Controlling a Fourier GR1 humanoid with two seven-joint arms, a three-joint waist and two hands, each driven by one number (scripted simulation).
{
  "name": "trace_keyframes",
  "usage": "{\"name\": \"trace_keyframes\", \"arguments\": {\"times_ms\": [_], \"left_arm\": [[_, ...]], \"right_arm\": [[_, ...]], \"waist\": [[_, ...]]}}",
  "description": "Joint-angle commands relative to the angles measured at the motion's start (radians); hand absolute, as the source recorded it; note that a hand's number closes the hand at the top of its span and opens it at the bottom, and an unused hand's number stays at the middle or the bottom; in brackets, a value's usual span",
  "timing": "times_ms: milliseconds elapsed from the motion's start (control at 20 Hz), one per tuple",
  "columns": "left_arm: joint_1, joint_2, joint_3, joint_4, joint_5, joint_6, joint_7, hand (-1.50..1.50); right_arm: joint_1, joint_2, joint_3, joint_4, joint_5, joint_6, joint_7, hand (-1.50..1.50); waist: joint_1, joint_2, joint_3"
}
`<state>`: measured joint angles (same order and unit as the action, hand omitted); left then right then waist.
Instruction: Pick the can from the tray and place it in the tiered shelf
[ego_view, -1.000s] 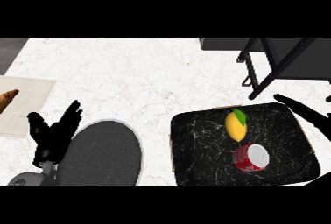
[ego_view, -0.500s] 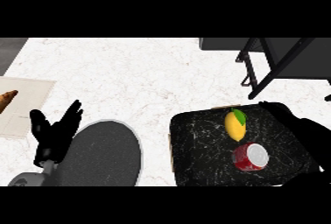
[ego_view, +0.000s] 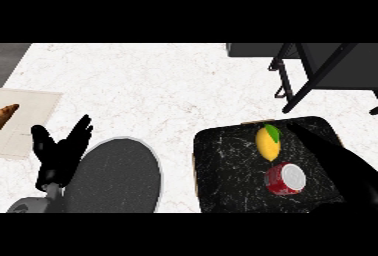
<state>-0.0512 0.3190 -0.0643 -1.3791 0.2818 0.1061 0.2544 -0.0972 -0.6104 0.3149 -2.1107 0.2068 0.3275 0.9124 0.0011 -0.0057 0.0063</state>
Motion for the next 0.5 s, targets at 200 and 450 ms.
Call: {"name": "trace_keyframes", "arguments": {"times_ms": [200,450], "left_arm": [[0.018,-0.051,-0.002,0.034,-0.039,-0.002,-0.008,0.00],[0.032,-0.032,0.033,0.013,-0.029,-0.038,0.007,0.00]], "right_arm": [[-0.038,0.108,0.060,0.113,0.186,0.004,0.005,-1.50],[0.044,0.120,0.057,0.169,0.300,-0.035,-0.124,-1.50]], "waist": [[0.002,0.006,-0.007],[0.000,0.006,-0.006]]}}
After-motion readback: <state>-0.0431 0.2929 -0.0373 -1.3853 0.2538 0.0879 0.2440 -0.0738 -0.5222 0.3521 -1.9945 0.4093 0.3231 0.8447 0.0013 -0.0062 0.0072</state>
